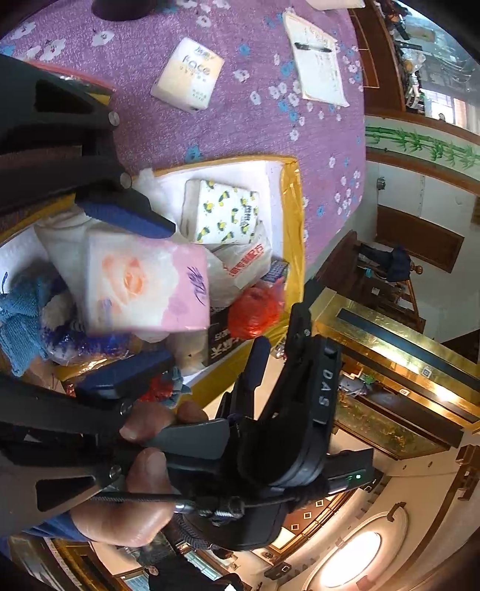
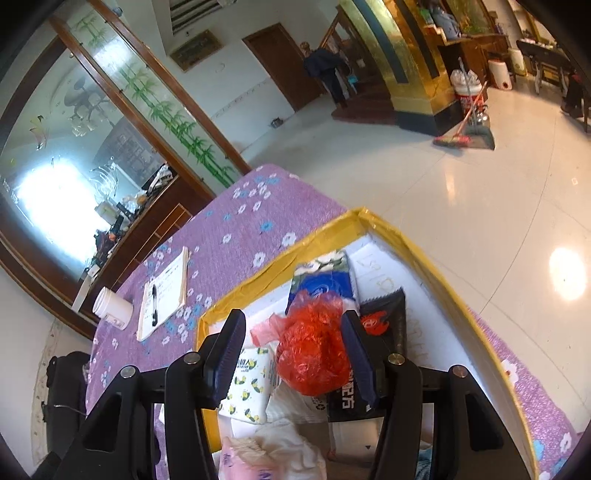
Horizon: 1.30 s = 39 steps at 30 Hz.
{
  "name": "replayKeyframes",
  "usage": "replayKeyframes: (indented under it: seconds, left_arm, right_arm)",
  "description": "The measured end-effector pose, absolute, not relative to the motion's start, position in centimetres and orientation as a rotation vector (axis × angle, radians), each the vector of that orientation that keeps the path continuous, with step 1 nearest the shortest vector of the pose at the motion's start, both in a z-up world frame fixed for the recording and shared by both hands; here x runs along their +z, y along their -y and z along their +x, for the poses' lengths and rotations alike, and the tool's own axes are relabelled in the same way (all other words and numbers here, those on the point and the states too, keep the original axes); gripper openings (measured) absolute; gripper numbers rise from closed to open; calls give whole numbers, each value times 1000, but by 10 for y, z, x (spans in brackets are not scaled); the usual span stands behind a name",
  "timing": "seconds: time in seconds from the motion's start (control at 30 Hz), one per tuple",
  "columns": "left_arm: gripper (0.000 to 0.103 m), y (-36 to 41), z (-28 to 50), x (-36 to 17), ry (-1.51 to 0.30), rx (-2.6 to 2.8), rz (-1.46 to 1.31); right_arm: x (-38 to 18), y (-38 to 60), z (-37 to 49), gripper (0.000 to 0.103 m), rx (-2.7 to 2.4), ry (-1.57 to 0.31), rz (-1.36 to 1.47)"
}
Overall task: Organize soft objects
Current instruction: 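Open the left tool to drop the pink pack while the right drops the red bag, then grasp the bagged coloured sponges with the left tool while the right grasps the Face tissue pack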
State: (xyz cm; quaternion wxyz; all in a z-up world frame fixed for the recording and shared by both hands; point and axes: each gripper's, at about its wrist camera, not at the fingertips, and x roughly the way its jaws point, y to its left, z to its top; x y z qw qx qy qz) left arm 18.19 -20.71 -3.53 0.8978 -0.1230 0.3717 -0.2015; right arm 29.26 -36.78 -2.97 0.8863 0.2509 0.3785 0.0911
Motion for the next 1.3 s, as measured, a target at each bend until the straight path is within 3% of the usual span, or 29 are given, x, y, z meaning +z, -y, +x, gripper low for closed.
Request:
replayKeyframes:
  seconds: [0.67,0.93,1.3]
  left_arm:
    - [63,149,137,-4,-771,-316,-217]
    - [74,107,111,-34,-881,-243,-131]
    - [72,118,132,-75,-974,-171,-49]
  right_arm:
    - [-21,361,287,58,224,-746,493]
    - [-21,356,287,58,244,-741,497]
    - [-21,347,287,58,263,-738,474]
